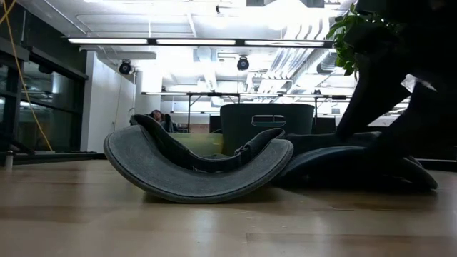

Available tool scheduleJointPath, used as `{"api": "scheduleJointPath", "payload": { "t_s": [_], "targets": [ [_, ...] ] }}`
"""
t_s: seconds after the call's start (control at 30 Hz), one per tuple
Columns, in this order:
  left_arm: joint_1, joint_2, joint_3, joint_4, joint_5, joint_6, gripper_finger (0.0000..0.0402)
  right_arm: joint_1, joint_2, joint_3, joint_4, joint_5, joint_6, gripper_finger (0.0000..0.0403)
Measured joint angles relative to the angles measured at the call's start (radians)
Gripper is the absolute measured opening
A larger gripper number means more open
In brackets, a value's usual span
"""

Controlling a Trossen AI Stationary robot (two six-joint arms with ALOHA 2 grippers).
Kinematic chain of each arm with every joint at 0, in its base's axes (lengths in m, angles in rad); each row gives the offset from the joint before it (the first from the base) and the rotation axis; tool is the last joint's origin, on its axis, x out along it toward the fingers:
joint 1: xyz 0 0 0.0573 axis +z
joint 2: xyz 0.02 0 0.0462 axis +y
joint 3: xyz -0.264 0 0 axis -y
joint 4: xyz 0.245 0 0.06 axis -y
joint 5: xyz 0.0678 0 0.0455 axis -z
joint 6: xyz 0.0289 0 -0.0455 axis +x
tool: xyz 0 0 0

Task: Pick & Place hat
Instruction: Put the blue cap into the yellow bin

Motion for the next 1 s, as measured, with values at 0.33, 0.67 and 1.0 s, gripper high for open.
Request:
{"api": "scheduleJointPath", "payload": {
  "t_s": [0.33, 0.67, 1.0],
  "targets": [
    [0.0, 0.0, 0.0, -0.009, -0.015, 0.0, 0.03, -0.036, 0.002, 0.0, -0.014, -0.035, 0.008, 0.019],
    [0.0, 0.0, 0.0, -0.01, -0.017, 0.0, 0.03, -0.044, 0.002, 0.0, -0.034, -0.043, 0.06, 0.0106],
    [0.0, 0.003, 0.0, -0.009, -0.018, 0.0, 0.03, -0.04, -0.004, 0.004, -0.147, -0.067, 0.163, 0.0017]
  ]
}}
